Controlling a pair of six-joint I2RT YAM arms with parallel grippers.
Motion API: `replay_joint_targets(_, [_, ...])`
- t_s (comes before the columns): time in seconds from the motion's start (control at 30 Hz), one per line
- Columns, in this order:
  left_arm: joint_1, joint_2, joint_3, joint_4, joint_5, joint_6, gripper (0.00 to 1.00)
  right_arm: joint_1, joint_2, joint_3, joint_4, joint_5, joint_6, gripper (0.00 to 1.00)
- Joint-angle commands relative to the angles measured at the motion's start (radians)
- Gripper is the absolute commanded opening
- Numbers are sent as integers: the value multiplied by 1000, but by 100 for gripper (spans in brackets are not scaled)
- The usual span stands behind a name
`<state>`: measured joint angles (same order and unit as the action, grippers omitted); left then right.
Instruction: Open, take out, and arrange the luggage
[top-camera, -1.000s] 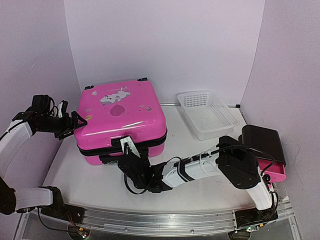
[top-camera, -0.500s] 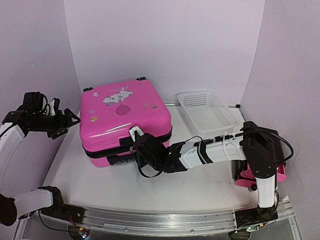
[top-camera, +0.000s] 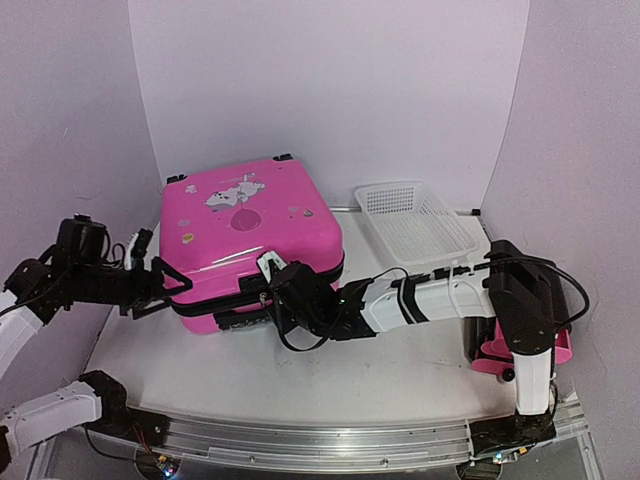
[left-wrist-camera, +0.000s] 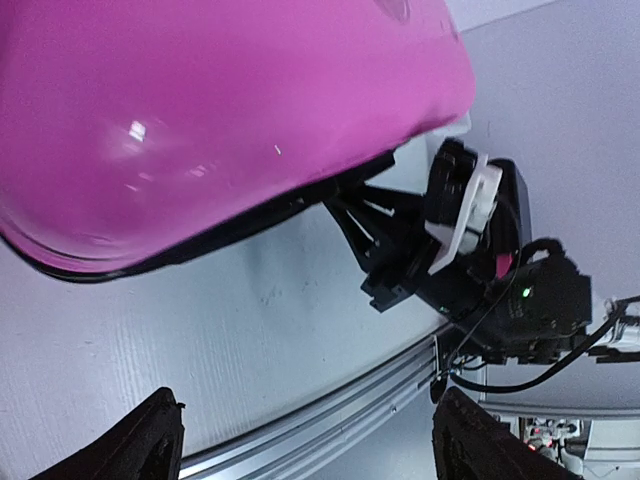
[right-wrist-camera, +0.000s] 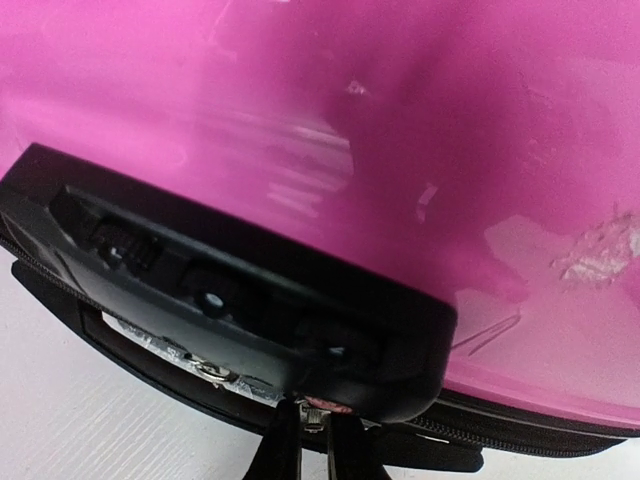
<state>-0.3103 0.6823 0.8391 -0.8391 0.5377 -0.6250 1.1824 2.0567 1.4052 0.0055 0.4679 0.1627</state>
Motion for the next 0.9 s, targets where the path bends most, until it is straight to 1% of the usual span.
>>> replay_joint_targets(0.0, [-326, 58, -78, 209, -232, -183, 87, -34, -43, 52, 46, -114, 69, 0])
replay_joint_targets(0.07, [-439, 102, -139, 361, -288, -273, 86, -39, -46, 52, 52, -142, 67, 0])
replay_joint_targets(0.13, [-507, 112, -236, 549, -348, -397, 85, -39, -50, 53, 53, -153, 66, 0])
replay_joint_targets(0.17, [-520, 112, -287, 638, -377, -457, 85, -40, -57, 51, 53, -160, 69, 0])
replay_joint_targets(0.2, [-527, 118, -320, 688, -416, -524, 85, -40, -61, 48, 53, -169, 70, 0])
replay_joint_targets(0.3, [-542, 136, -376, 783, -544, -647, 86, -40, -76, 35, 53, -198, 81, 0])
replay_joint_targets(0.37, [-549, 150, -389, 817, -653, -696, 86, -39, -74, 40, 50, -221, 79, 0])
replay_joint_targets(0.43, [-559, 178, -387, 834, -713, -730, 85, -38, -73, 34, 53, -227, 79, 0])
replay_joint_targets(0.5, [-562, 230, -378, 834, -732, -772, 82, -39, -69, 33, 59, -231, 81, 0])
replay_joint_targets(0.53, [-562, 260, -378, 835, -731, -806, 79, -39, -64, 36, 61, -235, 82, 0])
replay_joint_targets(0.57, [-562, 291, -385, 849, -724, -874, 75, -38, -60, 36, 63, -236, 83, 0])
replay_joint_targets(0.63, [-566, 346, -401, 875, -718, -942, 67, -39, -58, 35, 67, -231, 94, 0])
replay_joint_targets(0.67, [-568, 365, -405, 885, -726, -958, 66, -39, -57, 35, 71, -233, 100, 0])
replay_joint_targets(0.77, [-572, 377, -394, 903, -799, -911, 65, -38, -47, 48, 78, -239, 114, 0])
replay_joint_targets(0.83, [-572, 378, -389, 905, -851, -880, 67, -38, -42, 66, 30, -141, 126, 0])
replay_joint_targets(0.87, [-572, 379, -385, 905, -872, -868, 68, -38, -45, 83, -31, -62, 131, 0])
